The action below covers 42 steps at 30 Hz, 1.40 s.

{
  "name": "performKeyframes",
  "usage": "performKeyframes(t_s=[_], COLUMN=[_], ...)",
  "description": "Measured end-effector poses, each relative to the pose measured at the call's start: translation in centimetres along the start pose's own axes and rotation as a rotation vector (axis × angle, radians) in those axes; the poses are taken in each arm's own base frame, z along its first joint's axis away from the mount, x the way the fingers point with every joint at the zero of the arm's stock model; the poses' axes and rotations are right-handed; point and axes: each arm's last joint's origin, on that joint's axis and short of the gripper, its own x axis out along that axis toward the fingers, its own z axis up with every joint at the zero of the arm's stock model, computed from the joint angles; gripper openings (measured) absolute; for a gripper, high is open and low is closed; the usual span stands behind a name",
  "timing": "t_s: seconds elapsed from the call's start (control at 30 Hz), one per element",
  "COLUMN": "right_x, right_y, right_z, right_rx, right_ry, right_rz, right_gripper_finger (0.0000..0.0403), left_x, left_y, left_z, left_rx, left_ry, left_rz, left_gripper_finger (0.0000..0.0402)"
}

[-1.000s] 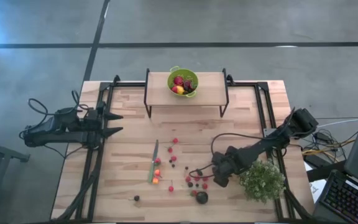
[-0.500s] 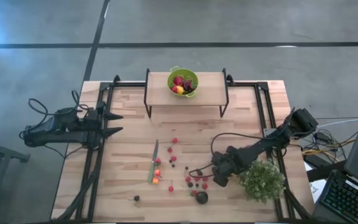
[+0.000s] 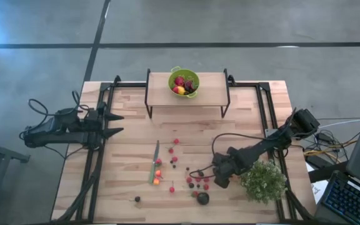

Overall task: Pick & Place Fruit
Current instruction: Put the pear into the green colander on the shelf

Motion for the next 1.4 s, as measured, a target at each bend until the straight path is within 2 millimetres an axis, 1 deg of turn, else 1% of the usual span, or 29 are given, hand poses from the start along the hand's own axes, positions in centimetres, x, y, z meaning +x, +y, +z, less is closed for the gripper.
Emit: performKeyframes(t_s=[0.13, 0.3, 0.43, 0.57, 0.7, 0.8, 0.93, 1.03, 1.2, 1.3, 1.4], right_x=[-0.8, -2.4, -4.1, -6.2, -8.4, -10.1, -12.2, -13.8, -15.8, -16.7, -17.1], right_y=[0.7, 2.1, 3.3, 4.2, 4.7, 4.8, 4.2, 3.2, 0.8, -0.9, -2.9], right_z=[0.4, 1.7, 3.3, 5.3, 7.5, 9.3, 11.7, 13.7, 16.7, 18.4, 19.8], right_rx=[-0.046, -0.131, -0.182, -0.241, -0.296, -0.338, -0.389, -0.408, -0.394, -0.363, -0.325], right_ry=[-0.008, -0.063, -0.126, -0.199, -0.276, -0.34, -0.427, -0.481, -0.554, -0.592, -0.616], right_rz=[0.038, 0.096, 0.146, 0.195, 0.232, 0.249, 0.251, 0.235, 0.191, 0.163, 0.13], right_gripper_finger=[0.0143, 0.0129, 0.0125, 0.0136, 0.0141, 0.0133, 0.0123, 0.0125, 0.0139, 0.0135, 0.0125], left_x=[0.0, 0.0, 0.0, 0.0, 0.0, 0.0, 0.0, 0.0, 0.0, 0.0, 0.0], left_y=[0.0, 0.0, 0.0, 0.0, 0.0, 0.0, 0.0, 0.0, 0.0, 0.0, 0.0], left_z=[0.0, 0.0, 0.0, 0.0, 0.0, 0.0, 0.0, 0.0, 0.0, 0.0, 0.0], left_rx=[0.0, 0.0, 0.0, 0.0, 0.0, 0.0, 0.0, 0.0, 0.0, 0.0, 0.0], left_ry=[0.0, 0.0, 0.0, 0.0, 0.0, 0.0, 0.0, 0.0, 0.0, 0.0, 0.0], left_rz=[0.0, 0.0, 0.0, 0.0, 0.0, 0.0, 0.0, 0.0, 0.0, 0.0, 0.0], left_gripper_finger=[0.0241, 0.0241, 0.0241, 0.0241, 0.0241, 0.0241, 0.0241, 0.0241, 0.0241, 0.0241, 0.0241])
